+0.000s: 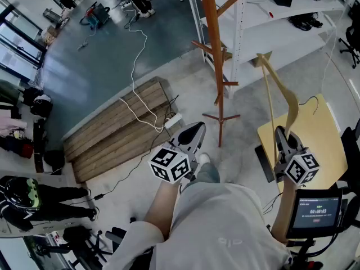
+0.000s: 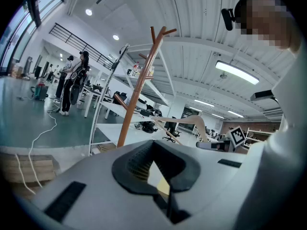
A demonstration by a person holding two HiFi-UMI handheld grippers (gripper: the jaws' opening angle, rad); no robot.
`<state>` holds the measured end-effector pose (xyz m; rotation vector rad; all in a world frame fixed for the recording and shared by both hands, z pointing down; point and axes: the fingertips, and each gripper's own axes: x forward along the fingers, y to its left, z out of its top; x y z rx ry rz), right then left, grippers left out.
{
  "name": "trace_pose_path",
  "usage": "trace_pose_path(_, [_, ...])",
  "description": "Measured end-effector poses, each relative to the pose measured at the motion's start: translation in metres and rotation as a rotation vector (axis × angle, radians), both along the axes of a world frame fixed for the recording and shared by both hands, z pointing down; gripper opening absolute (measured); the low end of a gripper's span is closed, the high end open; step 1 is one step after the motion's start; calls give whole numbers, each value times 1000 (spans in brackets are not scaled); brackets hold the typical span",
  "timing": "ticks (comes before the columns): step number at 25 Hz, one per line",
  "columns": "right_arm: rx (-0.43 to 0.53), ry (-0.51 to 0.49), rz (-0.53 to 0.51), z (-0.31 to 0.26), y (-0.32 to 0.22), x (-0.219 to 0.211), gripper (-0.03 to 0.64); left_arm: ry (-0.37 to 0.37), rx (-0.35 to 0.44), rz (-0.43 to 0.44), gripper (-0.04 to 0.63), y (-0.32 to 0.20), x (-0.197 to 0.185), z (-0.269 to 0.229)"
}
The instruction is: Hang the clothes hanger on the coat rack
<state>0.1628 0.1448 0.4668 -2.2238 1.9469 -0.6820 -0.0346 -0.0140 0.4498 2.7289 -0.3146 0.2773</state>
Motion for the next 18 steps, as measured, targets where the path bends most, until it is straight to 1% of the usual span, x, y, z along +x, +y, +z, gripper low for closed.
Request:
trace_pose_path(3, [2,4,25,-5,-32,4,11,-4,6,16,6,-38,8,-6])
trace_pose_path(7, [24,6,65,-11,-74,15,11,-10,33,88,6,-71,30,-12])
trace_pose_path(10, [27,12,71,-12,-95,27,11,-4,38,130,6,-79,55,-13])
trace_pose_path(14, [28,12,57,-5,-117,73,11,-12,40,161,8,-85,113,-2])
trace_pose_path(15, [25,12,51,-5,-120,77,11,-13,39,166,8,-84,119,-1])
trace_pose_path(18, [13,21,36,-10,-123,72,11,2,43,179,8,-81,117,-9])
